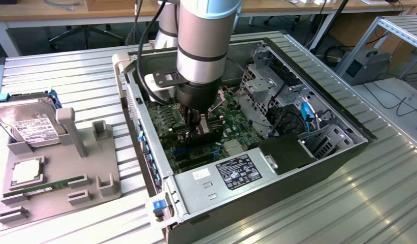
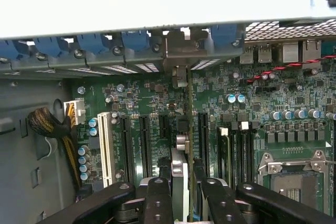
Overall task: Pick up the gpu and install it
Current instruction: 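Insert the gpu into the slot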
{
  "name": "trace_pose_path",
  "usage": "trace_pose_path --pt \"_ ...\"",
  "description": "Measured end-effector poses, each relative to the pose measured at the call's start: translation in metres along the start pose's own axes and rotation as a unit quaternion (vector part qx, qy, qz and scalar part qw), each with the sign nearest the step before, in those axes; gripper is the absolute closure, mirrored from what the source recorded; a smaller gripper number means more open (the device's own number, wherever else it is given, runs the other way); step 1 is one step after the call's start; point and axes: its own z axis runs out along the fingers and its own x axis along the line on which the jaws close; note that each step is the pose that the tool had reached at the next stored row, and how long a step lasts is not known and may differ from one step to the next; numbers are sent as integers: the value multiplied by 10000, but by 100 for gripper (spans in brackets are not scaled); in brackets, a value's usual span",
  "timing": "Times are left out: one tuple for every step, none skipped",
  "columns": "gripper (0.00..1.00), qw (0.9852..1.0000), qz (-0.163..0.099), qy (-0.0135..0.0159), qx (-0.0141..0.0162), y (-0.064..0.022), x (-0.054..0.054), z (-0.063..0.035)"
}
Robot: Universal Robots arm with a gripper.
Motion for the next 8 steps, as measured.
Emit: trace_pose_path --pt "73 10000 -19 0 0 0 0 0" --pt "73 10000 -40 0 1 0 0 0" --pt "73 10000 -63 -1 2 0 0 0" --pt "73 10000 -92 -1 2 1 -2 0" --pt "73 9999 -122 -1 2 1 -4 0" --pt "73 9999 -150 -2 3 1 -6 0" --pt "73 9998 -175 -3 3 1 -8 0" --pt "73 9998 -181 -5 3 1 -10 0"
